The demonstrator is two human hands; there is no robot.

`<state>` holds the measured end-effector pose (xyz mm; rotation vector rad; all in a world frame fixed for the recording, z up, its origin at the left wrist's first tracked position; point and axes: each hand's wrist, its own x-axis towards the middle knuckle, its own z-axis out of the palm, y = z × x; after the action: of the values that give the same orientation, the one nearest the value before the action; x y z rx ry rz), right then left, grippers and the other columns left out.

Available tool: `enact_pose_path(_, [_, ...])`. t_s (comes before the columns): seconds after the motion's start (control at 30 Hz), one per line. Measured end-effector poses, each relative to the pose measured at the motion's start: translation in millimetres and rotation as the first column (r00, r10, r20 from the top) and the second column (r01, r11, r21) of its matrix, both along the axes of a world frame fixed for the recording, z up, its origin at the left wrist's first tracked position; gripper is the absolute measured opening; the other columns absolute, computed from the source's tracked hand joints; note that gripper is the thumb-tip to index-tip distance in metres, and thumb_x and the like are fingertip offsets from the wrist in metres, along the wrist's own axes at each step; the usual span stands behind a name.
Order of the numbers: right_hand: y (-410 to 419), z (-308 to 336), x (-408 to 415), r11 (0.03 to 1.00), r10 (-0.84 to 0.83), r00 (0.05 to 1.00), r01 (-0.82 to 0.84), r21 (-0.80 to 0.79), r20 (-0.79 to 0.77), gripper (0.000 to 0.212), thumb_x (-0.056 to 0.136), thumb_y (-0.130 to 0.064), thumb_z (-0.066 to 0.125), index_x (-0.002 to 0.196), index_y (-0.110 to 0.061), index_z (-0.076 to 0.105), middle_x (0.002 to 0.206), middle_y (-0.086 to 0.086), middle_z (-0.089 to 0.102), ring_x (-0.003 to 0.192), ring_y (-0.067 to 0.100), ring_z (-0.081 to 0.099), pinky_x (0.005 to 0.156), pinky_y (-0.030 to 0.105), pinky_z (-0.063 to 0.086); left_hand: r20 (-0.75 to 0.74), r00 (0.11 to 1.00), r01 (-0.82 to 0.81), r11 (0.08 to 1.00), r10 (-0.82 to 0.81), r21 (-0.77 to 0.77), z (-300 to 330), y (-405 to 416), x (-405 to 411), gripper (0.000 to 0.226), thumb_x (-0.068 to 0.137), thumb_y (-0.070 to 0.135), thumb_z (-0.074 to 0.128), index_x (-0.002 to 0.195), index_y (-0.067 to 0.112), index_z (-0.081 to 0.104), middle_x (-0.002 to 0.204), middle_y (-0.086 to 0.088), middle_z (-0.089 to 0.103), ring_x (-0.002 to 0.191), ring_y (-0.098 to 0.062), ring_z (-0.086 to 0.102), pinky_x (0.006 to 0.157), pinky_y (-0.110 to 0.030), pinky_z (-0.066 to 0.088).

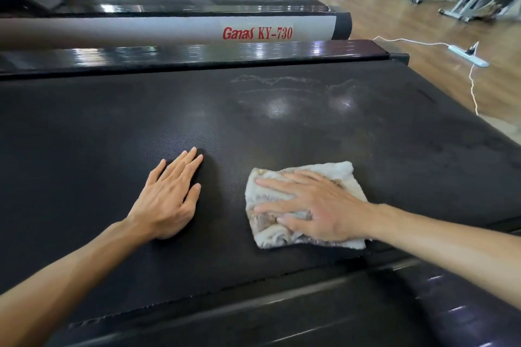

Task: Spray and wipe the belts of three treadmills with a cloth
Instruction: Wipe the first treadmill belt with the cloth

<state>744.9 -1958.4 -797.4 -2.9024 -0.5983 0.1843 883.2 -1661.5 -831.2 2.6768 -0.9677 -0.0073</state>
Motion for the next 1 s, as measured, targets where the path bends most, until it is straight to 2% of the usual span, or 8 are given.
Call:
enact_pose_path(0.17, [19, -1, 34, 0.995, -0.094, 0.995, 0.095, -0.034, 0.016, 0.051, 0.101, -0.064, 0.016, 0.151, -0.064, 0.026, 0.170, -0.025, 0.002, 0.158, 0.018, 0.009, 0.128, 0.045, 0.004, 0.003, 1.000, -0.004, 1.000, 0.004, 0.000, -1, -1, 2, 0.082, 0.087, 0.056, 0.004, 0.162, 0.026, 0.014, 0.169, 0.015, 0.000, 0.153, 0.002, -0.007, 0.125, -0.029, -0.008])
enact_pose_path(0.27, [25, -3, 11, 0.999, 0.046, 0.996, -0.046, -0.001, 0.077, 0.044, 0.105, -0.055, 0.033, 0.148, -0.057, 0.042, 0.170, -0.020, 0.012, 0.155, 0.017, 0.016, 0.126, 0.033, -0.003, 0.009, 1.000, -0.007, 1.000, 0.007, -0.011, 0, -1, 5, 0.084, 0.086, 0.058, 0.005, 0.163, 0.026, 0.013, 0.168, 0.015, -0.001, 0.152, 0.003, -0.008, 0.124, -0.026, -0.010])
enact_pose_path(0.37, [1, 0, 0, 0.999, 0.048, 0.998, -0.049, 0.021, 0.033, 0.045, 0.103, -0.058, 0.031, 0.146, -0.060, 0.045, 0.168, -0.028, 0.008, 0.155, 0.014, 0.017, 0.121, 0.022, -0.007, -0.008, 0.999, -0.039, 0.998, 0.038, -0.043, -2, -3, 10, 0.088, 0.084, 0.063, 0.004, 0.163, 0.025, 0.013, 0.168, 0.015, 0.000, 0.152, 0.003, -0.008, 0.123, -0.025, -0.010])
enact_pose_path(0.47, [-22, 2, 33, 0.995, -0.093, 0.996, 0.092, 0.037, 0.011, 0.046, 0.103, -0.058, 0.025, 0.147, -0.065, 0.033, 0.168, -0.029, 0.005, 0.156, 0.012, 0.014, 0.127, 0.034, 0.005, -0.081, 0.990, -0.128, 0.983, 0.119, -0.128, -1, -10, 19, 0.091, 0.084, 0.067, 0.006, 0.162, 0.023, 0.016, 0.169, 0.011, 0.005, 0.154, -0.002, -0.004, 0.126, -0.030, -0.005])
enact_pose_path(0.57, [-11, 1, 84, 0.973, -0.233, 0.972, 0.232, 0.014, 0.042, 0.042, 0.108, -0.053, 0.028, 0.150, -0.062, 0.032, 0.170, -0.024, 0.003, 0.157, 0.016, 0.013, 0.126, 0.039, 0.007, -0.111, 0.978, -0.193, 0.971, 0.178, -0.145, 3, -21, 31, 0.073, 0.098, 0.055, 0.021, 0.162, 0.018, 0.018, 0.169, 0.005, 0.009, 0.156, -0.008, 0.000, 0.127, -0.037, -0.001])
enact_pose_path(0.67, [16, -3, 96, 0.982, -0.187, 0.980, 0.188, 0.001, 0.065, 0.048, 0.104, -0.056, 0.025, 0.151, -0.057, 0.034, 0.172, -0.016, 0.007, 0.156, 0.018, 0.014, 0.127, 0.043, 0.007, -0.079, 0.976, -0.212, 0.970, 0.204, -0.120, 6, -34, 50, 0.060, 0.107, 0.037, 0.032, 0.162, 0.016, 0.018, 0.170, 0.002, 0.010, 0.156, -0.011, 0.001, 0.127, -0.040, -0.002])
enact_pose_path(0.77, [1, -6, 70, 0.994, -0.107, 0.994, 0.106, 0.024, 0.022, 0.060, 0.098, -0.064, 0.023, 0.156, -0.051, 0.032, 0.171, -0.019, 0.011, 0.157, 0.014, 0.013, 0.128, 0.041, 0.008, -0.048, 0.976, -0.217, 0.971, 0.213, -0.104, 8, -43, 81, 0.061, 0.107, 0.037, 0.034, 0.161, 0.015, 0.020, 0.170, -0.001, 0.011, 0.157, -0.015, 0.003, 0.126, -0.042, 0.000])
enact_pose_path(1.0, [-37, 0, 140, 0.940, -0.340, 0.938, 0.342, -0.018, 0.069, 0.045, 0.108, -0.051, 0.031, 0.154, -0.053, 0.036, 0.172, -0.014, 0.010, 0.155, 0.020, 0.019, 0.126, 0.042, 0.014, 0.016, 0.975, -0.220, 0.975, 0.220, -0.023, 12, -53, 156, 0.068, 0.104, 0.048, 0.038, 0.161, 0.014, 0.023, 0.170, -0.002, 0.013, 0.157, -0.017, 0.005, 0.126, -0.046, 0.001])
